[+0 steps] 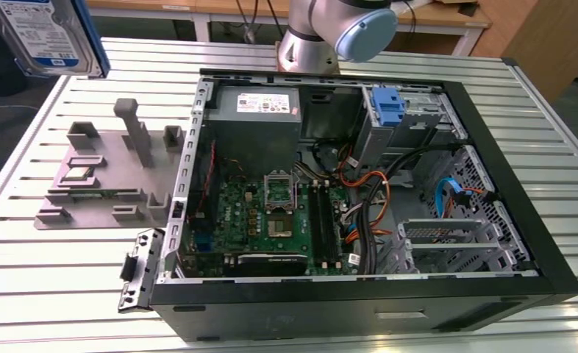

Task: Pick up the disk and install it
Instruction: 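Pick up the disk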

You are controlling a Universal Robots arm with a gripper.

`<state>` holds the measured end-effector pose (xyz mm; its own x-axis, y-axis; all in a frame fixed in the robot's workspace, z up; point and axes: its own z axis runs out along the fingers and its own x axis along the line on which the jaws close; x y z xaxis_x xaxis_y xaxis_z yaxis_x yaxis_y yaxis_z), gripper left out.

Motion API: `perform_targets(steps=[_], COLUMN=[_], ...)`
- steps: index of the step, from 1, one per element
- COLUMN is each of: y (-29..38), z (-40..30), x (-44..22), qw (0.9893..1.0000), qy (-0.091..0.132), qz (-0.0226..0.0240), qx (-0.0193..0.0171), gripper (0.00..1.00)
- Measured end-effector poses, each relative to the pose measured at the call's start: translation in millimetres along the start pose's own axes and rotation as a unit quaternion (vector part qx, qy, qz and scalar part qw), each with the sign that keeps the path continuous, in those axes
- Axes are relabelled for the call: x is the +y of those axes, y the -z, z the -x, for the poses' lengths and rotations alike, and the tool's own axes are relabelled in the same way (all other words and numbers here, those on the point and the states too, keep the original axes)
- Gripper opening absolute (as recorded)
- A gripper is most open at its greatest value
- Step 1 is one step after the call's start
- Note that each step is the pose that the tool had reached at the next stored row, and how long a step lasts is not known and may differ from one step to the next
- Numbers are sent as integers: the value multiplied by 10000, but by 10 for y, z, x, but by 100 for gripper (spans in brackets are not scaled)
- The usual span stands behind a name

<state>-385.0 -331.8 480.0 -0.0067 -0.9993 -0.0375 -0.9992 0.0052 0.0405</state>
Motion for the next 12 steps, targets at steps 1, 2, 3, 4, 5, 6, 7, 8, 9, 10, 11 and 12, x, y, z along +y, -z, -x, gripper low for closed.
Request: perform_targets(steps=[1,2,3,4,5,6,7,8,9,10,11,12], y=[18,34,40,40,40,40,40,41,42,43,45,47], z=[-1,-2,-2,-2,-2,-3,-4,-4,-3,-2,-2,-2], x=[1,1,1,1,1,1,-7,-24,-51,-80,-117,-152], qw=[10000,10000,10000,10000,10000,10000,10000,10000,10000,10000,10000,10000], qy=[0,0,0,0,0,0,1,1,0,0,0,0], qz=[1,3,3,2,2,2,2,2,3,3,4,5], qx=[0,-2,-3,-4,-4,-4,-4,-4,-4,-4,-4,-4], gripper=[35,35,35,35,35,35,35,35,35,35,35,35])
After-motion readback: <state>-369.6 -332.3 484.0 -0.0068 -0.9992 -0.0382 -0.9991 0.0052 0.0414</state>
